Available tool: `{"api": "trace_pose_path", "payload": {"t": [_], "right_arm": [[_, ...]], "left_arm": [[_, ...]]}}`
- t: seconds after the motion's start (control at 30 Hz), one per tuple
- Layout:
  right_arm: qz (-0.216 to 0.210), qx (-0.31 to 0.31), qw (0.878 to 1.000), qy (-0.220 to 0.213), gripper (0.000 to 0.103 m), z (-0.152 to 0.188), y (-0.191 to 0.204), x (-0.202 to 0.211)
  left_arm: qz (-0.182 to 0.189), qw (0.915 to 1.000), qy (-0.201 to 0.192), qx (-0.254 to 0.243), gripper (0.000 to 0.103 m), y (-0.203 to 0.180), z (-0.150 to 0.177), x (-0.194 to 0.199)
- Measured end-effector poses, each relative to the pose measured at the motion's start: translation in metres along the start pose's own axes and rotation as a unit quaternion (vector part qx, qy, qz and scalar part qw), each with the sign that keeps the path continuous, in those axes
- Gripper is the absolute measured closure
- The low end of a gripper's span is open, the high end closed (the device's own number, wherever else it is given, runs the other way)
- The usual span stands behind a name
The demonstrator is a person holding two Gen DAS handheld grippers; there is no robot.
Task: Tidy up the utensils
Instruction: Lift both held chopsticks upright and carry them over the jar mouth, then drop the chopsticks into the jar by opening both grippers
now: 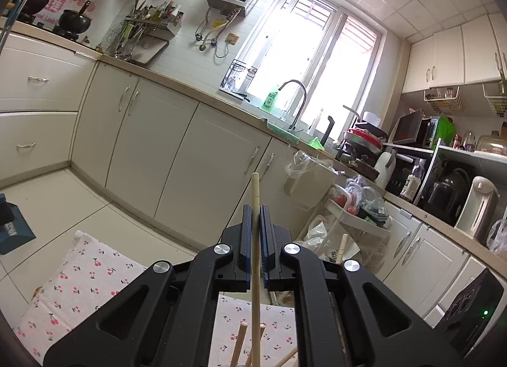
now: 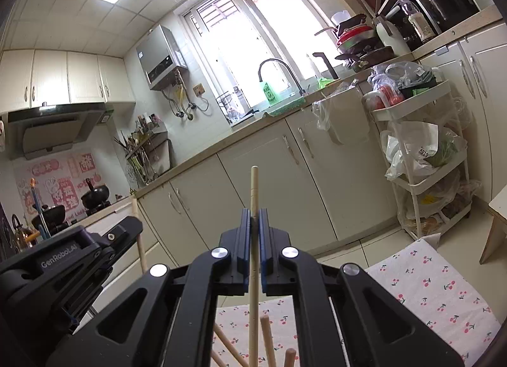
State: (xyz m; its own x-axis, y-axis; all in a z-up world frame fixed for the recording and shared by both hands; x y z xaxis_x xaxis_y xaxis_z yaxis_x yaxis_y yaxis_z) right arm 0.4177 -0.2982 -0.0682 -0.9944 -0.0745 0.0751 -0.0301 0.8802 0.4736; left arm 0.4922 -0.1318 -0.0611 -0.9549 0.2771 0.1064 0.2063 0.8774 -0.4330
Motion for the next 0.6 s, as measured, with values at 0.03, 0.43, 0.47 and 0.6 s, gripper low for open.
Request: {"api": "trace_pose_path", "payload": {"t": [0.03,0.43,0.47,0.6], "right_arm": [[0.000,0.002,1.000,0.000,0.097,0.002,0.001,0.000],[0.003,0.032,0.999,0.014,0.097,0.026,0.003,0.008],[0.004,0.034,0.999,0.017,0.097,0.028,0.003,0.010],[0.006,0.049,0.999,0.020,0.097,0.031,0.004,0.020]], "left_arm": [[-0.001,1.0000,-0.001,-0.003,0.098,0.000,0.003,-0.001],[-0.015,0.9990,0.027,-0.033,0.098,0.014,0.038,-0.007],[-0.015,0.9987,0.032,-0.037,0.098,0.014,0.041,-0.006],[-0.013,0.9973,0.047,-0.054,0.098,0.017,0.049,0.001]]}}
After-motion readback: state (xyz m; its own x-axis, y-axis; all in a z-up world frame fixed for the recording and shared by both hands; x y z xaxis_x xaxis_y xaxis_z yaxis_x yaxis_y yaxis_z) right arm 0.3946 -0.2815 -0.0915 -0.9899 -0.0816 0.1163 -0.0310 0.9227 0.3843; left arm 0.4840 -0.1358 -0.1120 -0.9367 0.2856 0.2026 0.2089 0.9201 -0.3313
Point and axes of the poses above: each gripper's, at about its wrist camera, not at the fingertips, and x roughly against the way its jaws point, y to its left, z to its underside, the point moved 6 cm from there along -x, roughly the way its jaws point, and after that the axes turned 3 degrees about -y, right-handed, at the moved point
